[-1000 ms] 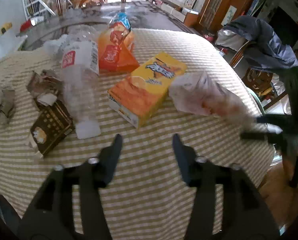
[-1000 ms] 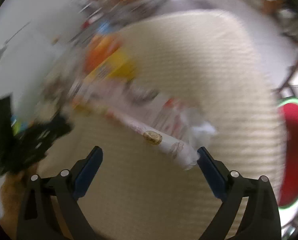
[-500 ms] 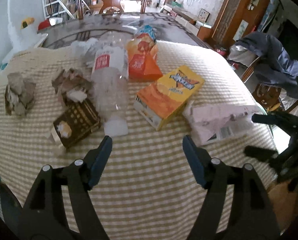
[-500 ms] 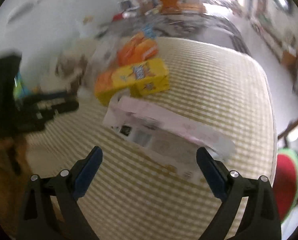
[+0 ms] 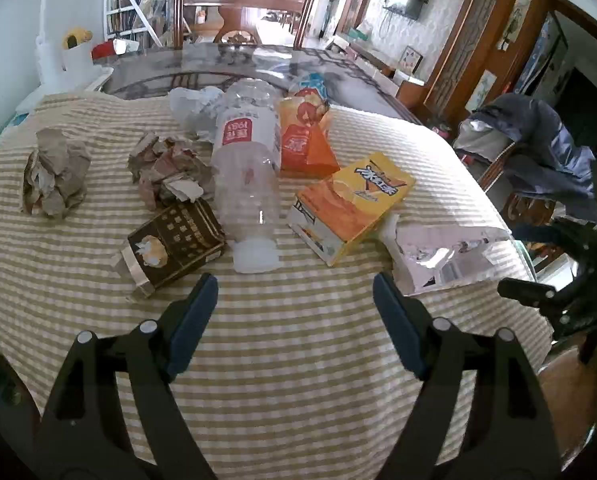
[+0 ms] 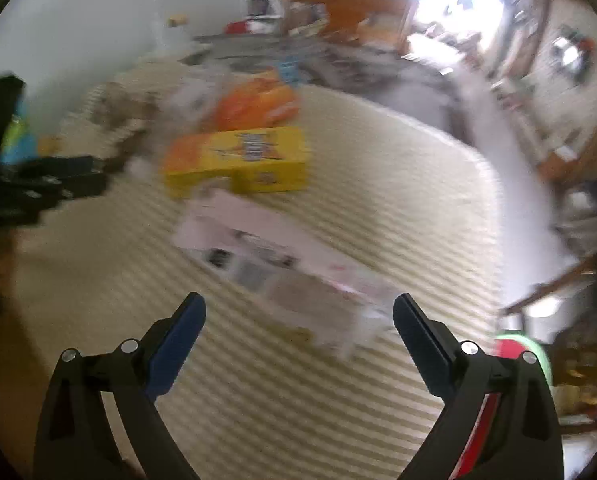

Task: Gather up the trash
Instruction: 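Close the right tool on the pink paper bag with barcode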

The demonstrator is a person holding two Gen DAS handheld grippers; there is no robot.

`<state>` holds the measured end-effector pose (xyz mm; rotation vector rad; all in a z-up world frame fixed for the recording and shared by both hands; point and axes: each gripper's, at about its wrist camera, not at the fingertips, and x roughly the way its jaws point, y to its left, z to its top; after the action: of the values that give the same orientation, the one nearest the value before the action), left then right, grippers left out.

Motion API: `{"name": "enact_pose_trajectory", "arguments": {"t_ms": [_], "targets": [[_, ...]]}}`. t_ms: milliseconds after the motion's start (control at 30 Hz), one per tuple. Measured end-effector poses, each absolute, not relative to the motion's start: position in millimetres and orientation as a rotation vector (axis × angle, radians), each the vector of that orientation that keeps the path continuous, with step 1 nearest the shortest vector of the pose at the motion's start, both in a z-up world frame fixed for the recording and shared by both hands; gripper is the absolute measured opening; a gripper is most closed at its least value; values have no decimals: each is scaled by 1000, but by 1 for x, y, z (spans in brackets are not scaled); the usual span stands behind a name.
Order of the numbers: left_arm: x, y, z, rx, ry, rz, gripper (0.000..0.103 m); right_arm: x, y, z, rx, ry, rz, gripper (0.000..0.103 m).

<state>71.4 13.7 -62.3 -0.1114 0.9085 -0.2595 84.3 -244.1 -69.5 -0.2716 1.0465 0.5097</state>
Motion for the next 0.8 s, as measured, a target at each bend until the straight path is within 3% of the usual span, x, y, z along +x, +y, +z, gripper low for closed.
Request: {"name": "enact_pose_trajectory", "arguments": {"t_ms": [333,500,533,600,800], "targets": [[83,41,-64,-284,915,-244,77,130,-156,-100,-807,1305,618,92],[86,47,-66,-327,926,-244,77,119,-143,-121,-965,1312,597,79],[87,47,-66,-326,924,-242,77,118,-143,-119,-957,1311,597,70],[88,46,-66,-320,923,-239,77,111,-151,-111,-894,1311,606,66],[86,44,-67,-297,916,-229,77,77,-194,-86,-497,1291,616,64]]}}
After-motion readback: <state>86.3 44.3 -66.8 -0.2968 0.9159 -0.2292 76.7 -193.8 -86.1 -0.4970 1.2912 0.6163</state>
